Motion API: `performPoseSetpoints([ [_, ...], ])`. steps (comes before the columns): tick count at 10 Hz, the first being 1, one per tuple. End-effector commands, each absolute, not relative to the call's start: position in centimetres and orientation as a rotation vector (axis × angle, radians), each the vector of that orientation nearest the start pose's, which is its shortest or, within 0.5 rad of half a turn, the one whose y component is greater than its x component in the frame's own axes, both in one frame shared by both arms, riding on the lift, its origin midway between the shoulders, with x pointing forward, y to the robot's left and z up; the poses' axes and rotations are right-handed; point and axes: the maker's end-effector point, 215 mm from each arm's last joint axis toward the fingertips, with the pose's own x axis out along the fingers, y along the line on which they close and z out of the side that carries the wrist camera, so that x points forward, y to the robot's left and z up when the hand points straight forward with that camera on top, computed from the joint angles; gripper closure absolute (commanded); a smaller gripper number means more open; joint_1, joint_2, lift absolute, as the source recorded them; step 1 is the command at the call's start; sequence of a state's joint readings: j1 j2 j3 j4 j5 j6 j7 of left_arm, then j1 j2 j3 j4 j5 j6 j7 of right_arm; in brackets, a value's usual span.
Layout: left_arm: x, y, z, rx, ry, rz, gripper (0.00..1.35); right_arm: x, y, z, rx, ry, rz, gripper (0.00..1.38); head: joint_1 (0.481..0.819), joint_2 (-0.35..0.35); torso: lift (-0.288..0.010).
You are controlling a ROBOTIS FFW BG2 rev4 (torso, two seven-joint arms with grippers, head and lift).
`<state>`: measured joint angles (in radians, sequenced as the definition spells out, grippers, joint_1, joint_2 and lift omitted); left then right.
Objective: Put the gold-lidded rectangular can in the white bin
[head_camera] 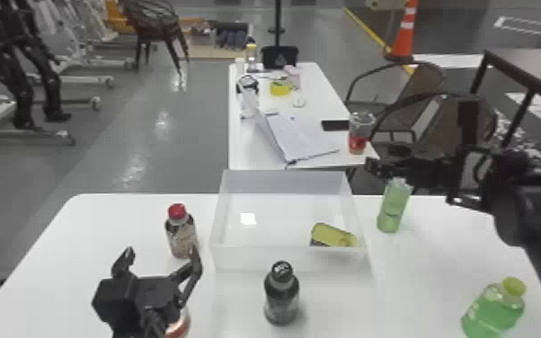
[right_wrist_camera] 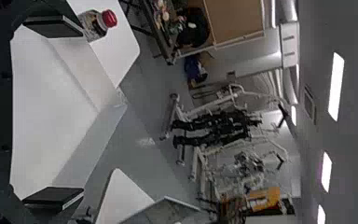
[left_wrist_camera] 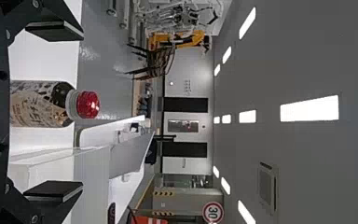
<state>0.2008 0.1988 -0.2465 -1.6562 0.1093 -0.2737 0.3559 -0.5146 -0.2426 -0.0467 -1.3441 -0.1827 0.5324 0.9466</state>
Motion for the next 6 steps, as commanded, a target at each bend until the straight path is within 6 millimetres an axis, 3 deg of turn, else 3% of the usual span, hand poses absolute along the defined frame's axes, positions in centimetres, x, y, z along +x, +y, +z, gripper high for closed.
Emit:
performPoseSetpoints([
  [1,51.3,21.7,-34.0,0.003,-0.125,0.097,0.17,62.6,-23.3,-25.5,0.158,0.149,0.681,0.1,0.549,0.0,-0.1],
  [4,50.8,22.4,-33.8,0.018,-0.132,0.115,0.17,58.1,-28.5,-24.8,0.142,-0.064,0.364,0.1,0.549,0.0,-0.1],
  [5,50.6,22.8,-33.7,0.022,-0.134,0.13,0.17,55.8,-29.3,-27.1,0.158,-0.103,0.253,0.1,0.549,0.0,-0.1],
  [6,50.3,23.2,-33.5,0.019,-0.14,0.147,0.17,54.3,-30.1,-28.2,0.156,-0.13,0.189,0.1,0.549,0.0,-0.1],
])
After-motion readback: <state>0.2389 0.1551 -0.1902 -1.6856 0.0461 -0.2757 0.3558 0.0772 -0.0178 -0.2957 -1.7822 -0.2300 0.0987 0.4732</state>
